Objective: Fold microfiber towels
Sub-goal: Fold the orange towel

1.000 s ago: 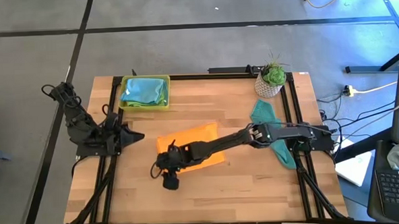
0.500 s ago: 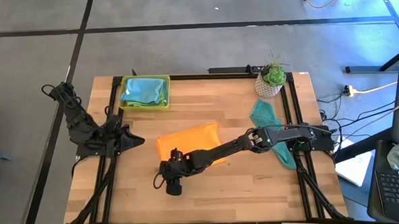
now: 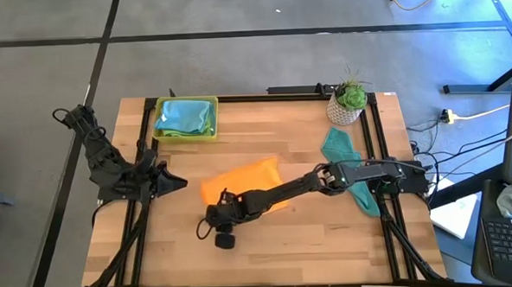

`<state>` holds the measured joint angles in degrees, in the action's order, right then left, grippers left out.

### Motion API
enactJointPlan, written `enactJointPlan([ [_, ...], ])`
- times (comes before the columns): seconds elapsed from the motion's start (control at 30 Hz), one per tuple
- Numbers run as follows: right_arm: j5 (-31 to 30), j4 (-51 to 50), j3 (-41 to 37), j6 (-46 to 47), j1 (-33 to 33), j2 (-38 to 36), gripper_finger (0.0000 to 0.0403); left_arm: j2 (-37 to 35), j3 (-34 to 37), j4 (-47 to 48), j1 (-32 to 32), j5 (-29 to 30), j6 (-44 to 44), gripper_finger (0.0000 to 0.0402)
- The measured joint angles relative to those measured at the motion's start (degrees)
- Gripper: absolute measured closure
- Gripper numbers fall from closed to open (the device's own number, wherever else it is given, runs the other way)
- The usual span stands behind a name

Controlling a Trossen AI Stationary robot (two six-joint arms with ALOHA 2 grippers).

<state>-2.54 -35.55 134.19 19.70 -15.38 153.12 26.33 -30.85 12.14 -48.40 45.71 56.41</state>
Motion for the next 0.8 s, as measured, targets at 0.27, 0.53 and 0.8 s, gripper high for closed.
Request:
enactJointPlan([
  [0.27, 7.84, -3.94, -0.26, -0.61, -1.43, -1.74, 0.0381, 1.04, -0.02, 6.35, 0.0, -10.02, -2.95, 0.034],
  [0.53, -0.39, -10.28, -0.14, -1.93, -2.75, -7.93, 0.039, 11.41, 0.06, 15.33, -0.09, -30.47, -10.87, 0.0338],
  [0.8, -2.09, -10.92, -0.17, -1.0, -2.71, -9.72, 0.0395, 23.0, 0.03, 9.3, 0.07, -27.24, -19.95, 0.0358],
])
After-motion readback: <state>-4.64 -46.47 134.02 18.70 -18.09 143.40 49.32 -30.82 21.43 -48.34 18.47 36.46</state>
